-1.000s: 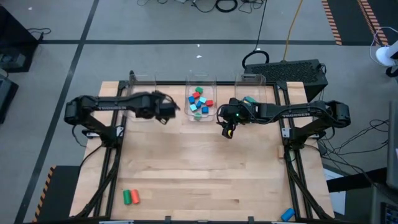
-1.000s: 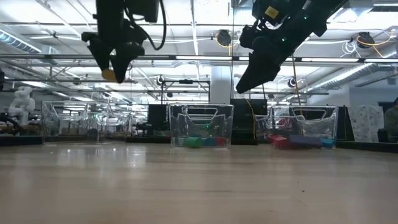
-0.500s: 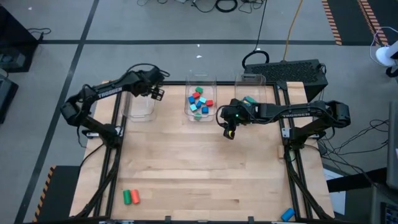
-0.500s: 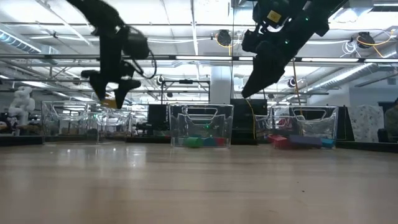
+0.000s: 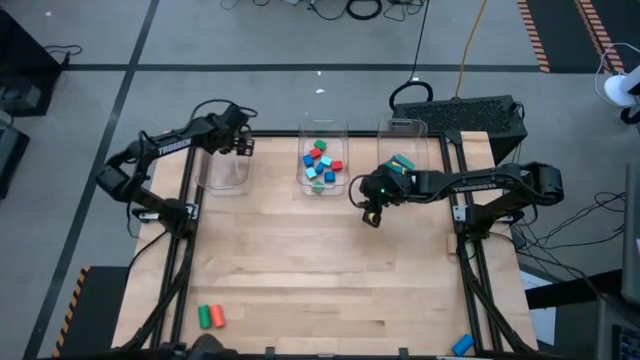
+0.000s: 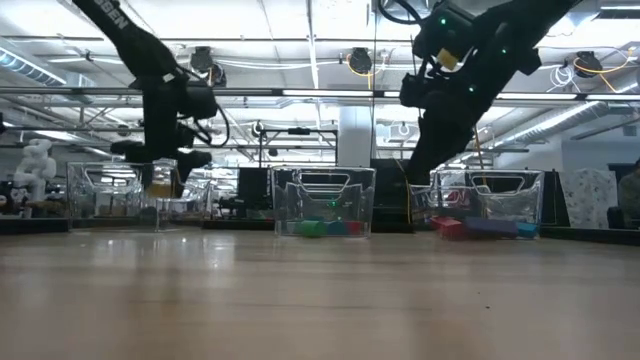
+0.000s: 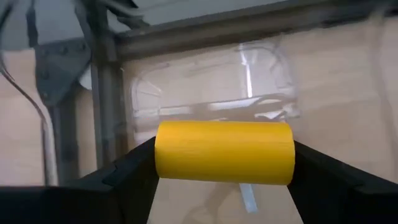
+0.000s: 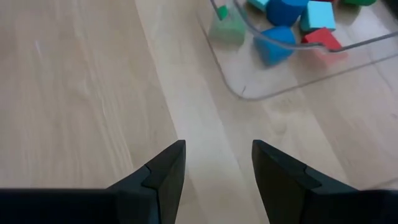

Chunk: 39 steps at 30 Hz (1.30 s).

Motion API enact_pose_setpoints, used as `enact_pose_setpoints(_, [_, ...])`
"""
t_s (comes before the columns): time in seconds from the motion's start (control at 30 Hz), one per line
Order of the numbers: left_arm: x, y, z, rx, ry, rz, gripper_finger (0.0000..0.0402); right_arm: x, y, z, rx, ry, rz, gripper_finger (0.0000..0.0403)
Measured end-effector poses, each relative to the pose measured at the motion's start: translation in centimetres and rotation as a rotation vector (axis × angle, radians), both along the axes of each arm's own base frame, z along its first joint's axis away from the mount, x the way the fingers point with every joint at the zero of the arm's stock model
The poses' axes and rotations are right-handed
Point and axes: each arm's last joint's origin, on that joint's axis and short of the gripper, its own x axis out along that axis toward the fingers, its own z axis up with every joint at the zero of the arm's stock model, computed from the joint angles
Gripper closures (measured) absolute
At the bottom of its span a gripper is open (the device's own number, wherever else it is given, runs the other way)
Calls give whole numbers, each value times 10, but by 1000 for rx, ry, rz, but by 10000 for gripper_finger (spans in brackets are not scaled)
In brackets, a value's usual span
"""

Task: Sort blocks by size
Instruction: Put the yellow cylindrical block into the left transparent bin, then put the orange cylindrical block into the left transparent bin

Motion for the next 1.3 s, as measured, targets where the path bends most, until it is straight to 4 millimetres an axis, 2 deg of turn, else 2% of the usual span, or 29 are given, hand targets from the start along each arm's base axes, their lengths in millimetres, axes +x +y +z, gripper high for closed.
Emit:
enact_pose_setpoints(0.2, [-8, 2, -10, 0, -25, 27, 85, 2, 0, 2, -5, -23, 2, 234])
enact_pose_setpoints(0.6, [-9, 8, -7, 68, -1, 54, 78, 4, 0, 3, -10, -48, 4, 234])
enact_pose_setpoints(0.67, [-7, 6, -3, 53, -19, 7, 78, 4, 0, 3, -10, -50, 5, 234])
enact_pose_setpoints(0.77, [1, -3, 15, 69, -58, -69, 78, 4, 0, 3, -11, -52, 5, 234])
enact_pose_setpoints(0.9, [10, -27, 47, 128, -92, -226, 77, 4, 0, 4, -14, -58, 8, 234])
enact_pose_setpoints(1.03, [19, -65, 77, 171, -156, -404, 77, 4, 0, 4, -14, -58, 8, 234])
enact_pose_setpoints(1.17, [25, -111, 88, 118, -245, -450, 77, 5, -1, 4, -16, -63, 8, 234])
enact_pose_setpoints(1.3, [29, -157, 86, -10, -274, -482, 77, 9, -2, 9, -42, -128, 22, 234])
